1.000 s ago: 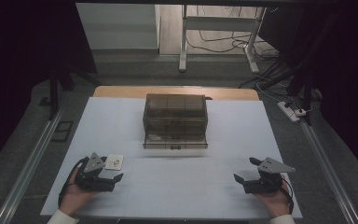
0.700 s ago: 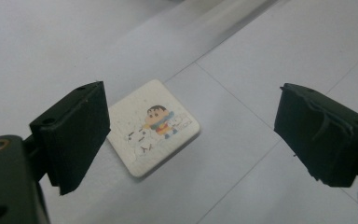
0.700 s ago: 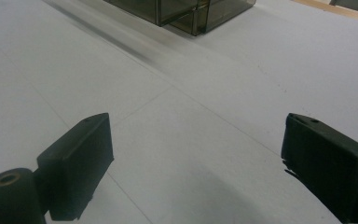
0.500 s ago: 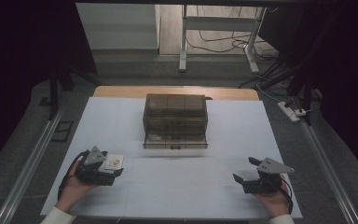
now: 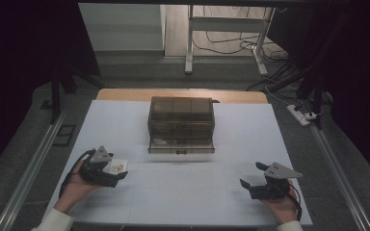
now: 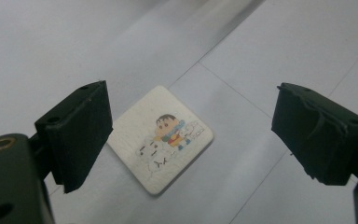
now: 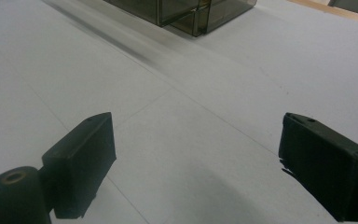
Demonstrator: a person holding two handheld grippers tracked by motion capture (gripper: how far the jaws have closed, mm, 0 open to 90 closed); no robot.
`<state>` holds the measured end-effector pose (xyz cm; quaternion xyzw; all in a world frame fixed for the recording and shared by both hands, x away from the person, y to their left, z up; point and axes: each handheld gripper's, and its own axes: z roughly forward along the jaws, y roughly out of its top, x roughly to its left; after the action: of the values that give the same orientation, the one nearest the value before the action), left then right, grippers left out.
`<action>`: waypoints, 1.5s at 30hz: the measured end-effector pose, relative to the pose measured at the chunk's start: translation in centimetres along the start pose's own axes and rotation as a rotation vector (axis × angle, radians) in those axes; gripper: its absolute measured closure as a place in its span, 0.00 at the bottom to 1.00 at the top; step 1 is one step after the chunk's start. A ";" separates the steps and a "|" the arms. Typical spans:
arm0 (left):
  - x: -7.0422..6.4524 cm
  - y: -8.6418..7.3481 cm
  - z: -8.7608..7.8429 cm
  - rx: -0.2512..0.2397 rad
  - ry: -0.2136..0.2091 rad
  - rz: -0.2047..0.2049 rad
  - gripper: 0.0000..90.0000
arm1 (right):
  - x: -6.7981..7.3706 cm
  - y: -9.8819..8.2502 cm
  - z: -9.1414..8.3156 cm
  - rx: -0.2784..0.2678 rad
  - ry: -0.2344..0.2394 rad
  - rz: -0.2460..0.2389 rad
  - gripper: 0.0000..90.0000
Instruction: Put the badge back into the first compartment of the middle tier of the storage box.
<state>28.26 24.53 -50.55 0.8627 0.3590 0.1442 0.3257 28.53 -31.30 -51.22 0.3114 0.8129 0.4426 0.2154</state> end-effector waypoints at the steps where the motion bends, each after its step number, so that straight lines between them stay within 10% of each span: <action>1: 0.3 0.2 0.0 0.005 -0.010 0.000 0.14 | 0.0 0.0 0.0 0.000 -0.001 0.000 0.12; 16: 2.8 2.4 1.6 0.121 -0.105 0.098 0.12 | 0.0 -0.1 0.0 0.010 -0.001 0.007 0.12; 45: 4.1 1.1 4.3 0.246 -0.233 0.260 0.16 | 0.1 -0.3 0.3 0.031 0.000 0.000 0.12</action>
<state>33.76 24.87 -52.91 0.9459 0.2193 0.0393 0.2359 28.60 -31.17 -51.67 0.3147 0.8197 0.4299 0.2103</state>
